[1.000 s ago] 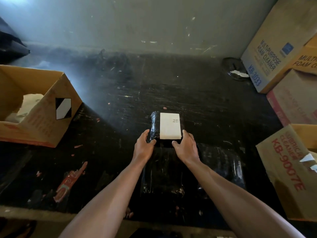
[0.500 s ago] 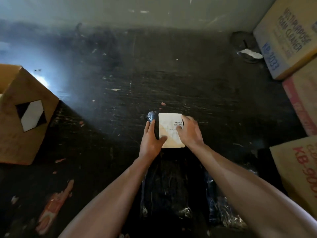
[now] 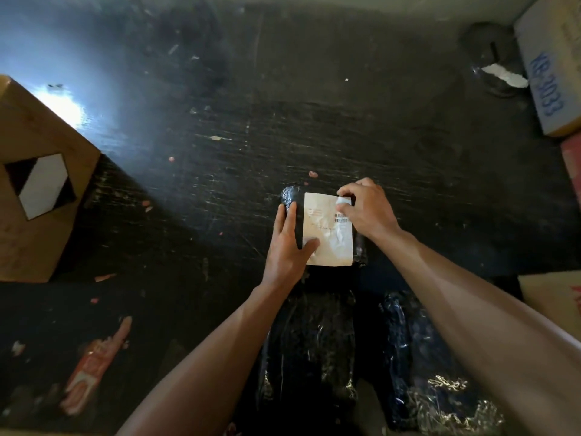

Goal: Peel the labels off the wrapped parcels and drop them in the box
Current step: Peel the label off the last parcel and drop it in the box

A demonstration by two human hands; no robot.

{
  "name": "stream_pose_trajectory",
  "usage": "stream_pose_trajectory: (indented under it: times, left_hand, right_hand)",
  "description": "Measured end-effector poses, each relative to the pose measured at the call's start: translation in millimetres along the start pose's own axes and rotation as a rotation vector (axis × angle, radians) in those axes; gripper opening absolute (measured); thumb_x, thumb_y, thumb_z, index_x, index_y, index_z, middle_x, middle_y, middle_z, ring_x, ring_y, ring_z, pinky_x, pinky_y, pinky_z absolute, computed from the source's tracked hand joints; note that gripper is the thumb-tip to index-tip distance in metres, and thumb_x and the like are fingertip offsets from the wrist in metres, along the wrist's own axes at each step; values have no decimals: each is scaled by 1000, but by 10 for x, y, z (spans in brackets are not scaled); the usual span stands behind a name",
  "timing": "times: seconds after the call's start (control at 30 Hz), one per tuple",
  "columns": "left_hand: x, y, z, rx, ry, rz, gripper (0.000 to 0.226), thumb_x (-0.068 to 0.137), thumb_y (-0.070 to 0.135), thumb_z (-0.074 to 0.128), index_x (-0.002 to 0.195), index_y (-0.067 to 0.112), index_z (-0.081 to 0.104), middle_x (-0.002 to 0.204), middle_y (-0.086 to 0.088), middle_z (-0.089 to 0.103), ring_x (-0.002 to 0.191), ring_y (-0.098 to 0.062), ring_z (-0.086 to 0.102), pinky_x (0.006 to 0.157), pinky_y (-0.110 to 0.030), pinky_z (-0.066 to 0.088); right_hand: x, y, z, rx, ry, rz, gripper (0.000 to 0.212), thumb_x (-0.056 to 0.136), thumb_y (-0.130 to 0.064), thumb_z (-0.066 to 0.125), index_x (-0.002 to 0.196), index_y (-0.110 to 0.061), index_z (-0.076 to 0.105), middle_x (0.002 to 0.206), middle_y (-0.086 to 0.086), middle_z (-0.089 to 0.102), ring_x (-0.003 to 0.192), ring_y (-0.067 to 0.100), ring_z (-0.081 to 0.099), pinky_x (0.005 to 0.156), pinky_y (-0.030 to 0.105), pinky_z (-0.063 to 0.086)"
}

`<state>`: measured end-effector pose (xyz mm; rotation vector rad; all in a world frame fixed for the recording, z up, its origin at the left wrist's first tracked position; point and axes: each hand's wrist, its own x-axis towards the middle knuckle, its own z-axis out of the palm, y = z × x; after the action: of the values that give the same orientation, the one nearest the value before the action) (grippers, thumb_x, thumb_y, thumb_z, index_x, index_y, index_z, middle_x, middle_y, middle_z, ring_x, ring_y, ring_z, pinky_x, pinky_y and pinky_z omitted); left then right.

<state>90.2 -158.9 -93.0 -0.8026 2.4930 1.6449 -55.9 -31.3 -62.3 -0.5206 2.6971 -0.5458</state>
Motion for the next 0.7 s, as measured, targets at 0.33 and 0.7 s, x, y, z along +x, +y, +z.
stream_pose_trajectory:
  times: [0.33, 0.7]
  left_hand:
    - [-1, -17, 5, 6, -21, -5, 91, 90, 22, 69, 156, 28, 6, 163, 8, -4, 146, -11, 14, 108, -29, 31]
    - [18, -54, 37, 33, 15, -24, 94, 88, 25, 71, 156, 32, 7, 163, 13, -4, 149, -12, 8, 117, -42, 28]
  right_hand:
    - [126, -75, -80, -51, 6, -33, 11, 91, -16, 71, 100, -17, 75, 108, -2, 65, 107, 16, 58, 93, 35, 47]
    - [191, -106, -138, -75, -10, -22, 6, 91, -11, 70, 95, -12, 75, 98, 2, 72, 88, 13, 65, 68, 22, 44]
